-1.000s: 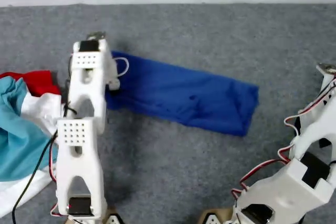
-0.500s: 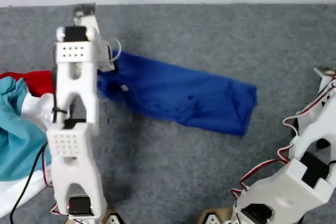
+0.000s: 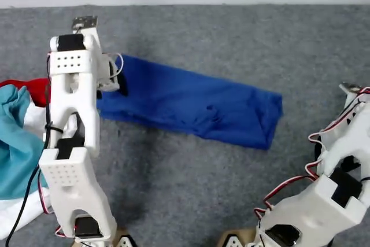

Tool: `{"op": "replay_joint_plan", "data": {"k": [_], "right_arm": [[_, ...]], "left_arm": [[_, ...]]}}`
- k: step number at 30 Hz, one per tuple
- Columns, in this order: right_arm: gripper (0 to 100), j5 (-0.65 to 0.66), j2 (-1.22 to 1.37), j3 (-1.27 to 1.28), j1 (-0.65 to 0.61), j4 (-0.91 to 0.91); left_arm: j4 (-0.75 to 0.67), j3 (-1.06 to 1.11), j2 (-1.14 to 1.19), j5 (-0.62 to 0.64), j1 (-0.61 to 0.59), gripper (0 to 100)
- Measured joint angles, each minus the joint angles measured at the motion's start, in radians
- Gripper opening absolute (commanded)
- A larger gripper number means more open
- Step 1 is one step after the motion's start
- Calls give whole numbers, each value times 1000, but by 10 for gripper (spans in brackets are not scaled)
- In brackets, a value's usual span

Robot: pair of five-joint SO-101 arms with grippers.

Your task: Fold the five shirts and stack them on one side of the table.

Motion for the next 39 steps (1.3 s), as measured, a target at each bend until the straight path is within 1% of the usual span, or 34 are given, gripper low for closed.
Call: {"op": "replay_joint_plan", "data": {"k": [4,6,9,13,17,22,25,32,34,37,39], "right_arm": [[230,0,0,0,0,0],[230,0,0,0,0,-8],[230,0,0,0,0,-29],[230,0,0,0,0,-32],[230,-2,0,0,0,-32],[230,-3,0,0,0,-32],[230,-3,0,0,0,-32],[230,-3,0,0,0,-32],[230,-3,0,0,0,-32],[230,-3,0,0,0,-32],[230,-3,0,0,0,-32]], "left_arm": [[-83,107,0,2,-3,246],[-129,143,0,31,-5,246],[-170,144,0,98,-5,246],[-219,153,0,123,-23,246],[-241,153,0,126,-84,246],[-244,149,110,129,-94,243],[-213,84,196,129,-91,243],[-46,-196,404,129,-49,231],[3,-290,462,129,-49,169],[29,-404,529,129,-38,5],[29,-450,548,129,-12,19]]}}
